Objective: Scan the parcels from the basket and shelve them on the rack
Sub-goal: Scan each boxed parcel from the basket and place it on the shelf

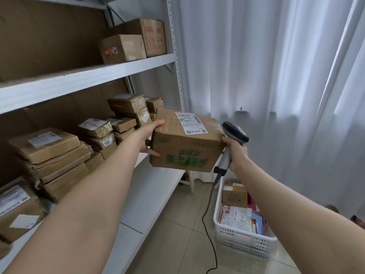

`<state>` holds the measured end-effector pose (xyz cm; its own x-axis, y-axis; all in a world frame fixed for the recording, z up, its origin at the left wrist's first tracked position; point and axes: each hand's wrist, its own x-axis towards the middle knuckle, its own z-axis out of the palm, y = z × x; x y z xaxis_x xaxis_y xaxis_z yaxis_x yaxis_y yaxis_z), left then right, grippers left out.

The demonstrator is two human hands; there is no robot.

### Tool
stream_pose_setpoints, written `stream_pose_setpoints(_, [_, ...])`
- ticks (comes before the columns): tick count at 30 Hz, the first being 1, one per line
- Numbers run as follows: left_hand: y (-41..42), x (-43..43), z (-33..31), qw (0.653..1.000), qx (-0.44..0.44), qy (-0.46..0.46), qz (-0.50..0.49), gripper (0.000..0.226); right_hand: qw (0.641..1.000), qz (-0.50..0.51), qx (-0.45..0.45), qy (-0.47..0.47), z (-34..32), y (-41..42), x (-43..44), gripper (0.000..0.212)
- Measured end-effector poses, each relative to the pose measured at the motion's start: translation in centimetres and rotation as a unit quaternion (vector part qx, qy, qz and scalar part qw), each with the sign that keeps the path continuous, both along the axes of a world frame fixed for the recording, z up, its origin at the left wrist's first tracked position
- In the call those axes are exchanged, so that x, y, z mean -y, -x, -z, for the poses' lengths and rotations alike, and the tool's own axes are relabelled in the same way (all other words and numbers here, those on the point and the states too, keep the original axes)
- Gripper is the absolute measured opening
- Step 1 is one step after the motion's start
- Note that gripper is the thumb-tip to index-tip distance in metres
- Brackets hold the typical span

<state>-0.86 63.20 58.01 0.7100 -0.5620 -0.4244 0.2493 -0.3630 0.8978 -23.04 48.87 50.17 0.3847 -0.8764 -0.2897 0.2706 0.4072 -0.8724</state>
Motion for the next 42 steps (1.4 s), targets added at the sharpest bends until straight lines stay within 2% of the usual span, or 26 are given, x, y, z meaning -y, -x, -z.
stream_pose_setpoints(5, [0.2,-1.1,-4.5,0.995,0.096,0.003,0.001,0.071,0.998,-0.001,0.064,-0.008,-3.7,-1.8,-0.2,0.026])
stream_pose_setpoints(9, [0.6,-2.1,-7.7,0.985,0.170,-0.019,-0.029,0.085,0.996,-0.002,0.087,0.000,-6.6,-3.0,-0.3,0.021])
stream_pose_setpoints(11, [1.1,-2.5,-9.3,0.980,0.192,-0.023,-0.040,0.083,0.995,-0.009,0.102,0.005,-8.3,-3.5,-0.3,0.022])
stream_pose_setpoints(16, [2.8,-3.3,-13.5,0.981,0.178,0.028,-0.066,0.076,0.990,-0.013,0.132,0.038,-12.4,-4.4,-0.9,0.020])
stream_pose_setpoints(18, [2.8,-3.7,-15.0,0.974,0.201,0.054,-0.084,0.076,0.988,-0.020,0.147,0.050,-14.0,-4.9,-1.2,0.021])
stream_pose_setpoints(21, [2.4,-4.5,-17.1,0.956,0.251,0.111,-0.102,0.064,0.982,-0.034,0.171,0.067,-16.5,-6.0,-1.8,0.027])
stream_pose_setpoints(23, [1.9,-5.1,-18.7,0.942,0.284,0.138,-0.117,0.067,0.979,-0.046,0.184,0.075,-18.2,-7.2,-2.4,0.020])
stream_pose_setpoints(26, [0.2,-5.9,-21.4,0.921,0.334,0.139,-0.142,0.074,0.973,-0.070,0.203,0.086,-20.3,-9.4,-3.7,0.017])
stream_pose_setpoints(30, [-3.1,-7.2,-24.8,0.894,0.377,0.180,-0.160,0.069,0.965,-0.087,0.227,0.098,-22.8,-12.8,-5.0,0.033])
stream_pose_setpoints(35, [-8.2,-8.6,-27.8,0.870,0.414,0.198,-0.179,0.060,0.955,-0.112,0.257,0.098,-25.7,-18.1,-6.3,0.022])
stream_pose_setpoints(38, [-11.7,-9.1,-28.1,0.870,0.410,0.199,-0.185,0.066,0.952,-0.121,0.261,0.105,-26.6,-21.5,-6.9,0.023])
stream_pose_setpoints(42, [-16.3,-9.2,-27.6,0.867,0.427,0.166,-0.198,0.085,0.951,-0.141,0.250,0.113,-26.7,-25.5,-7.2,0.026])
